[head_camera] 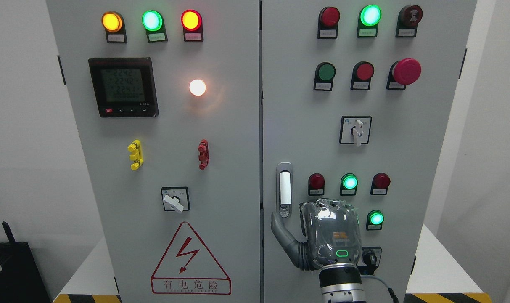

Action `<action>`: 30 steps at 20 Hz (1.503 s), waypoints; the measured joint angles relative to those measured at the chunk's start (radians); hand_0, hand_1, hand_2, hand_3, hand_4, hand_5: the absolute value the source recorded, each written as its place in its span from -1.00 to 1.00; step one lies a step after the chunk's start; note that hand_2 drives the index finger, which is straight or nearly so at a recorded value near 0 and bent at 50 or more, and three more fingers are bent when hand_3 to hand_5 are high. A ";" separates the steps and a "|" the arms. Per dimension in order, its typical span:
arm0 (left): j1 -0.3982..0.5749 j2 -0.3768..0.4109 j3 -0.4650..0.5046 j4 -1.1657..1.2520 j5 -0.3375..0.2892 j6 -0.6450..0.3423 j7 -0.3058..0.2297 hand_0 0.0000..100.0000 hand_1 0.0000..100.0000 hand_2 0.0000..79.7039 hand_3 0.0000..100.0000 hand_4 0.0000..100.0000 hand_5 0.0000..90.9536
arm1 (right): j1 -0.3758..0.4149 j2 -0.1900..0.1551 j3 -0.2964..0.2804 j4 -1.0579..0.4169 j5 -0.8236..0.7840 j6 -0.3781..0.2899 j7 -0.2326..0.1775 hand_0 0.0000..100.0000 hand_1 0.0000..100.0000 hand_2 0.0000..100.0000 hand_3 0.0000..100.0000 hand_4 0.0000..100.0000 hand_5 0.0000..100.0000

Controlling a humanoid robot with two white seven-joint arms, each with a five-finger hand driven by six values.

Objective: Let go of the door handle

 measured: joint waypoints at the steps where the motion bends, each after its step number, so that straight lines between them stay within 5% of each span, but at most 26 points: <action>1: 0.000 0.000 0.000 0.000 0.000 0.000 0.000 -0.76 -0.22 -1.00 -1.00 -1.00 -1.00 | -0.003 0.000 0.000 0.003 -0.001 0.000 0.000 -0.33 -1.00 0.97 1.00 0.83 0.79; 30: 0.000 0.000 0.000 0.000 0.000 0.000 0.000 -0.76 -0.22 -1.00 -1.00 -1.00 -1.00 | -0.042 0.003 -0.005 0.044 -0.009 0.011 0.022 -0.37 -0.99 0.97 1.00 0.82 0.78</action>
